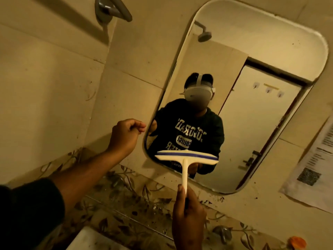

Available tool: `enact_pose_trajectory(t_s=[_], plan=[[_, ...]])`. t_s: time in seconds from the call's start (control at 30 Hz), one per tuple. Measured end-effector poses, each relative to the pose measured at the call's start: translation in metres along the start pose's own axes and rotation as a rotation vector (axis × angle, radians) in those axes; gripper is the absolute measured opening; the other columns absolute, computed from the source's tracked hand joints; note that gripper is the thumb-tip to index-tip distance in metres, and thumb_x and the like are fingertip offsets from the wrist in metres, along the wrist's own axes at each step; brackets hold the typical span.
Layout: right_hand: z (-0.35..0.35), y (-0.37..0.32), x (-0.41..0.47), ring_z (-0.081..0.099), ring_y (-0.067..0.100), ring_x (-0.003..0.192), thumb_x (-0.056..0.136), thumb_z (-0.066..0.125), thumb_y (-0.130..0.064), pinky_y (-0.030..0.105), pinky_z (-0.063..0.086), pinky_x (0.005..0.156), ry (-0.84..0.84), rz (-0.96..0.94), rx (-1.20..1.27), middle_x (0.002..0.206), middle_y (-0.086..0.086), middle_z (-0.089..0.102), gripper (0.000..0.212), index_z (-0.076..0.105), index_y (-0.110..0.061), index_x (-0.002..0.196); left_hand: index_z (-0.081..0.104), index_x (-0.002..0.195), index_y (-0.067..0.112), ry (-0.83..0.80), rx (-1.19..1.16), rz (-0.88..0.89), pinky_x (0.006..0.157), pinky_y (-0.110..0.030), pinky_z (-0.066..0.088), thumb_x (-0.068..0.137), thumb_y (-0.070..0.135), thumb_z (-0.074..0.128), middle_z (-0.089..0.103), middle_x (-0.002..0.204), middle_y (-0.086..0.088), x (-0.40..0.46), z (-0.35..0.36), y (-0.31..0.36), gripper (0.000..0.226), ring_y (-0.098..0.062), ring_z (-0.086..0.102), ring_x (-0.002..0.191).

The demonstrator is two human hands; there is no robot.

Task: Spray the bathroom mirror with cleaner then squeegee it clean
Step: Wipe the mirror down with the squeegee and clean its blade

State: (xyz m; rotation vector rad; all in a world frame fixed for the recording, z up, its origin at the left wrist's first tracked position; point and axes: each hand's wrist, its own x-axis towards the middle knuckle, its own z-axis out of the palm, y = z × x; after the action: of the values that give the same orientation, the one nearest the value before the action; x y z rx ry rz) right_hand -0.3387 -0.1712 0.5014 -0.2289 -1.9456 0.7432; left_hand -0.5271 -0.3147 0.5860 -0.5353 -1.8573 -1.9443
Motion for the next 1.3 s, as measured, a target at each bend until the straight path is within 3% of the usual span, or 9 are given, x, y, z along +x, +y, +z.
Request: enact_pose_trajectory(t_s=[0.13, 0.27, 0.37, 0.5, 0.57, 0.73, 0.8, 1.1, 1.3], plan=[[-0.008, -0.040, 0.027, 0.053, 0.016, 0.048, 0.093, 0.044, -0.048, 0.034, 0.041, 0.041, 0.083, 0.004, 0.061, 0.062, 0.001, 0.058, 0.030, 0.062, -0.031, 0.076, 0.070, 0.090, 0.015, -0.151, 0.196, -0.034, 0.085, -0.026, 0.050, 0.090, -0.007, 0.050, 0.069, 0.088, 0.002, 0.011, -0.003, -0.008, 0.030, -0.018, 0.066, 0.094], [-0.030, -0.114, 0.111, 0.057, 0.021, 0.054, 0.101, 0.044, -0.037, 0.043, 0.048, 0.047, 0.113, -0.208, 0.256, 0.066, 0.004, 0.061, 0.030, 0.065, -0.021, 0.087, 0.066, 0.092, 0.015, -0.210, 0.308, 0.005, 0.072, -0.018, 0.041, 0.094, 0.000, 0.052, 0.067, 0.097, 0.000, 0.009, 0.001, -0.021, 0.021, -0.016, 0.062, 0.092], [-0.031, -0.150, 0.175, 0.064, 0.030, 0.068, 0.102, 0.043, -0.034, 0.048, 0.056, 0.061, 0.130, -0.191, 0.241, 0.077, 0.012, 0.066, 0.033, 0.066, -0.012, 0.094, 0.065, 0.095, 0.014, -0.180, 0.397, 0.041, 0.073, -0.021, 0.039, 0.095, 0.002, 0.053, 0.066, 0.103, -0.003, 0.010, 0.004, -0.023, 0.017, -0.012, 0.056, 0.087], [-0.017, -0.133, 0.187, 0.064, 0.016, 0.069, 0.102, 0.042, -0.037, 0.016, 0.049, 0.056, 0.128, -0.159, 0.112, 0.081, 0.006, 0.067, 0.038, 0.065, -0.011, 0.090, 0.068, 0.094, 0.012, -0.111, 0.409, 0.031, 0.074, -0.026, 0.042, 0.092, -0.001, 0.052, 0.067, 0.102, -0.005, 0.008, 0.009, -0.025, 0.021, -0.018, 0.058, 0.088], [-0.008, -0.106, 0.160, 0.061, 0.007, 0.071, 0.101, 0.044, -0.035, 0.008, 0.043, 0.056, 0.130, -0.169, 0.099, 0.090, 0.005, 0.066, 0.031, 0.065, -0.014, 0.091, 0.068, 0.085, 0.016, -0.076, 0.372, 0.038, 0.068, -0.023, 0.043, 0.090, -0.002, 0.052, 0.067, 0.094, -0.001, 0.006, 0.012, -0.023, 0.025, -0.016, 0.059, 0.085], [0.008, -0.040, 0.067, 0.047, 0.015, 0.050, 0.100, 0.045, -0.034, 0.026, 0.031, 0.037, 0.101, -0.126, 0.025, 0.056, -0.003, 0.048, 0.025, 0.057, -0.021, 0.082, 0.070, 0.074, 0.014, 0.017, 0.147, -0.089, 0.069, -0.033, 0.056, 0.089, -0.001, 0.049, 0.070, 0.074, -0.002, 0.000, 0.020, -0.018, 0.030, -0.021, 0.067, 0.073], [0.010, -0.023, 0.043, 0.045, 0.015, 0.047, 0.098, 0.038, -0.042, 0.024, 0.027, 0.037, 0.069, -0.087, -0.050, 0.052, -0.005, 0.043, 0.033, 0.055, -0.019, 0.081, 0.069, 0.070, 0.013, 0.030, 0.053, -0.161, 0.063, -0.029, 0.055, 0.088, -0.004, 0.043, 0.069, 0.070, -0.005, 0.002, 0.022, -0.017, 0.035, -0.021, 0.067, 0.067], [-0.007, -0.049, 0.068, 0.046, 0.014, 0.046, 0.101, 0.038, -0.040, 0.036, 0.040, 0.038, 0.058, -0.168, -0.114, 0.060, -0.004, 0.051, 0.022, 0.051, -0.024, 0.093, 0.069, 0.066, 0.014, 0.112, -0.096, -0.242, 0.053, -0.021, 0.054, 0.087, -0.007, 0.042, 0.069, 0.067, -0.007, -0.006, 0.023, -0.019, 0.040, -0.020, 0.066, 0.061], [-0.020, -0.002, 0.026, 0.045, 0.008, 0.043, 0.097, 0.028, -0.052, 0.030, 0.041, 0.036, -0.124, -0.153, -0.391, 0.058, -0.010, 0.046, 0.028, 0.037, -0.029, 0.085, 0.071, 0.067, 0.021, 0.239, -0.194, -0.227, 0.064, -0.028, 0.057, 0.084, -0.007, 0.041, 0.072, 0.072, -0.005, -0.026, 0.036, -0.027, 0.044, -0.020, 0.071, 0.070]])
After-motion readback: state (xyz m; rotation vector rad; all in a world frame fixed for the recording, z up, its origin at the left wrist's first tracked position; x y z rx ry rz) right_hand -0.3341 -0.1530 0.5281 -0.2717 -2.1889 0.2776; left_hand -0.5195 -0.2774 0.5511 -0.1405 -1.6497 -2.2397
